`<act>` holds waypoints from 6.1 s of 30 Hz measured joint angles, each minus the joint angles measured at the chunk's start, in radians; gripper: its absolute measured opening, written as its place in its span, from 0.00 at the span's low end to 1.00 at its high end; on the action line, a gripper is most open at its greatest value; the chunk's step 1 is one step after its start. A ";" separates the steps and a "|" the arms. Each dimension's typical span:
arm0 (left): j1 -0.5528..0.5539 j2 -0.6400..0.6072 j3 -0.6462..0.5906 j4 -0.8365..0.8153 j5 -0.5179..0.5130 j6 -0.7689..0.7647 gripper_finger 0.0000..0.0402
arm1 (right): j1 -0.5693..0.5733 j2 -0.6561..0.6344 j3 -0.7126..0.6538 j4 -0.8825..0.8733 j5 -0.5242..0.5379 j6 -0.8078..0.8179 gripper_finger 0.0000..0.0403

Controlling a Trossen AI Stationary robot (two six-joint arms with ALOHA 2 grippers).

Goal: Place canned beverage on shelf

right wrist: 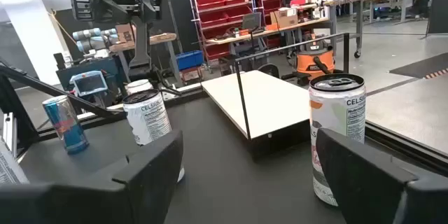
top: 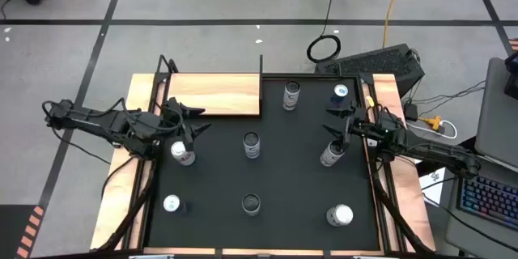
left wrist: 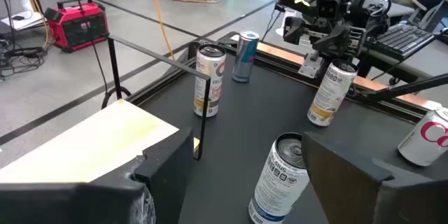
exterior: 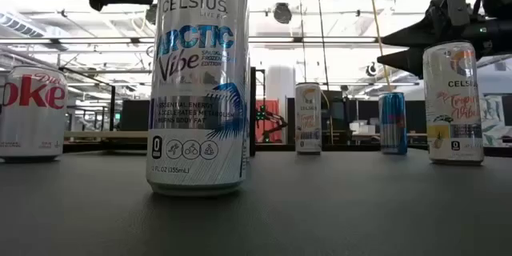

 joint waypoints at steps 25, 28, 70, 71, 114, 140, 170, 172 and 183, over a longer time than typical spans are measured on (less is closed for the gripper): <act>0.000 0.000 0.000 0.000 0.000 0.000 0.67 | 0.000 0.000 0.000 0.000 0.000 0.000 0.77; 0.000 0.000 0.000 0.000 0.000 0.000 0.67 | 0.000 0.000 0.000 0.000 0.000 0.000 0.77; 0.000 0.000 0.000 0.000 0.000 0.000 0.67 | 0.000 0.000 0.000 0.001 0.000 0.000 0.77; 0.000 0.000 0.000 0.000 0.000 0.000 0.67 | 0.000 0.000 0.000 0.005 0.000 0.000 0.77; 0.000 0.000 0.000 0.000 0.000 0.000 0.67 | -0.001 0.000 0.000 0.579 0.041 -0.214 0.77; 0.000 0.000 0.000 0.000 0.000 0.000 0.67 | 0.000 0.000 0.000 0.578 -0.102 -0.172 0.77; 0.016 0.110 0.000 0.083 -0.109 0.027 0.67 | 0.000 0.000 0.000 0.578 -0.078 -0.229 0.77; 0.026 0.114 0.000 0.101 -0.110 0.028 0.67 | 0.000 0.000 0.000 0.578 -0.030 -0.243 0.77; 0.105 0.094 0.000 0.186 -0.017 0.187 0.67 | 0.000 0.079 0.237 0.248 0.095 -0.273 0.77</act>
